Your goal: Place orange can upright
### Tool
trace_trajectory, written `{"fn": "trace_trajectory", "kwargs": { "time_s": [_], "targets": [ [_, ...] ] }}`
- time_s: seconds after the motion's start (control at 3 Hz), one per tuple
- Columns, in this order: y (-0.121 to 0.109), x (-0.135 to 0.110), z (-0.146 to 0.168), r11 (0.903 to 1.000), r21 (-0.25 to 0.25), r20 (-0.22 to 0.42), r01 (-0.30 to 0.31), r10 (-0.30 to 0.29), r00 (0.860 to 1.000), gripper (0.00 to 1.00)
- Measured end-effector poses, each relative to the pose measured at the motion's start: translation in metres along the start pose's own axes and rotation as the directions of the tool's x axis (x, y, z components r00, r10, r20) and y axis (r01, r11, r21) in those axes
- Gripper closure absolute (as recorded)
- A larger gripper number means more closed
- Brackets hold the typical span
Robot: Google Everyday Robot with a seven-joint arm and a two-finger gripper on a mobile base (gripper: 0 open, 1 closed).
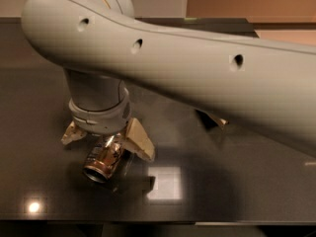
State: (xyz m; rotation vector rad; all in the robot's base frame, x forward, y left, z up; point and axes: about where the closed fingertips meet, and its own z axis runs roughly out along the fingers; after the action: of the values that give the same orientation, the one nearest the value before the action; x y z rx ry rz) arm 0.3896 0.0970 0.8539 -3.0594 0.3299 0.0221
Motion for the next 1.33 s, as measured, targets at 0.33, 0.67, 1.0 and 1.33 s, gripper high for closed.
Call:
{"fn": "trace_trajectory", "kwargs": {
  "time_s": [0.33,0.67,1.0,1.33],
  "targets": [
    [0.0006,-0.0023,0.0129,0.9982,-0.057,-0.008,0.02,-0.021,1.0,0.0],
    [-0.0001,-0.0063,0.0173,0.995,-0.096,0.002,0.025,-0.025,1.0,0.16],
    [-0.0019,-0.0074,0.0144,0.9935,-0.113,0.019,0.017,-0.015,1.0,0.39],
    [-0.0037,-0.0045,0.0092,0.9948,-0.102,0.052,-0.013,0.018,0.998,0.64]
  ]
}}
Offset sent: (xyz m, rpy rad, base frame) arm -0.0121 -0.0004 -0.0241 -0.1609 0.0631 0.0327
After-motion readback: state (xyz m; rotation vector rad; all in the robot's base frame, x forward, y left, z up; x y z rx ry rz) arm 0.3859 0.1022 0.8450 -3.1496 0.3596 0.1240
